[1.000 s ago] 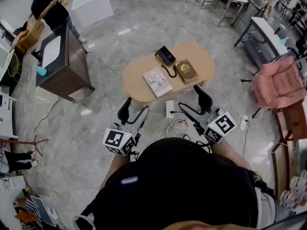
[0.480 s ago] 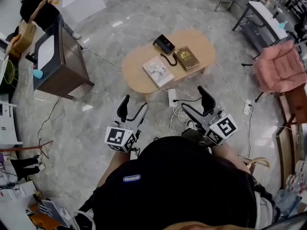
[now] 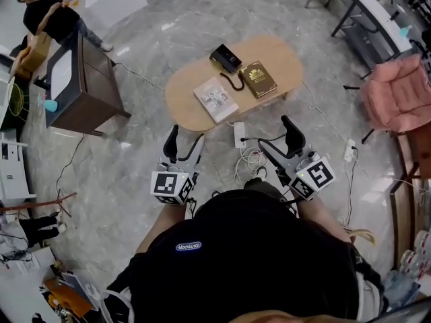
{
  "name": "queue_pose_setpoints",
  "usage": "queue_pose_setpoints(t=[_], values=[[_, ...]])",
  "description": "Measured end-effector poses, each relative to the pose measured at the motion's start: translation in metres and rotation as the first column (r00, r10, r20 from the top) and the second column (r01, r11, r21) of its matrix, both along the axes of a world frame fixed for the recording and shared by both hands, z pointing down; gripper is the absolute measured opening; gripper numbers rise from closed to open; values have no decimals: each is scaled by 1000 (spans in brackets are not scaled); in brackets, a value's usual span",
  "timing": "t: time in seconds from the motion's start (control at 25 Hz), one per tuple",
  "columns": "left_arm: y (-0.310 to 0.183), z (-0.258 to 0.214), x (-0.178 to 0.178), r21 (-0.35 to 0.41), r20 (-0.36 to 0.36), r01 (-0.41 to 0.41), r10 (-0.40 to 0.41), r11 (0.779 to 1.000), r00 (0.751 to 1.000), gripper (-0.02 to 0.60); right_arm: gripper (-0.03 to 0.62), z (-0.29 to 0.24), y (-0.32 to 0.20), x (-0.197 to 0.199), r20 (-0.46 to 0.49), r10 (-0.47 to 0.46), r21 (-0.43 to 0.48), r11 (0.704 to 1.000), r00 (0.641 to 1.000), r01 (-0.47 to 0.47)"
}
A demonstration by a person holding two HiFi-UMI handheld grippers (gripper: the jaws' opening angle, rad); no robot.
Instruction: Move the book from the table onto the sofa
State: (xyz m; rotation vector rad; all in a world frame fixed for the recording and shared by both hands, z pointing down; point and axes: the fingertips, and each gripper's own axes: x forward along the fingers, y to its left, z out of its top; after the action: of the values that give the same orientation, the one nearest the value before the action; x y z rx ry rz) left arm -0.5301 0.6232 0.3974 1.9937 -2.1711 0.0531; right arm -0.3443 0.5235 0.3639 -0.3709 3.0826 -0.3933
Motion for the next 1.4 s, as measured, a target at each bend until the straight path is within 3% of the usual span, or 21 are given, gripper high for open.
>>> queue_pose_setpoints(t=[0.24,0.48,0.88,1.24,1.4], values=[[-41,13,17,-33,7,37,-37,999,999,311,399,8,-45,16,-4,-43,-18,999,999,43],[-65,34,28,-48,10,133,-133,990,991,311,399,25,-85,20,-18,-130,-17,991,991,130],[-70,43,15,-81,29,235,-234,969,972,311,398,48,-105,-14,-37,-237,-10,972,971,237],[-104,80,-19,-140,38,200,-196,970,980,311,399,69,-126,-49,-113,-229,38,971,967,235],[-128,96,-38,-148,-12,166,-170,975,985,310,397,71,-148,-70,-146,-178,68,980,973,189]])
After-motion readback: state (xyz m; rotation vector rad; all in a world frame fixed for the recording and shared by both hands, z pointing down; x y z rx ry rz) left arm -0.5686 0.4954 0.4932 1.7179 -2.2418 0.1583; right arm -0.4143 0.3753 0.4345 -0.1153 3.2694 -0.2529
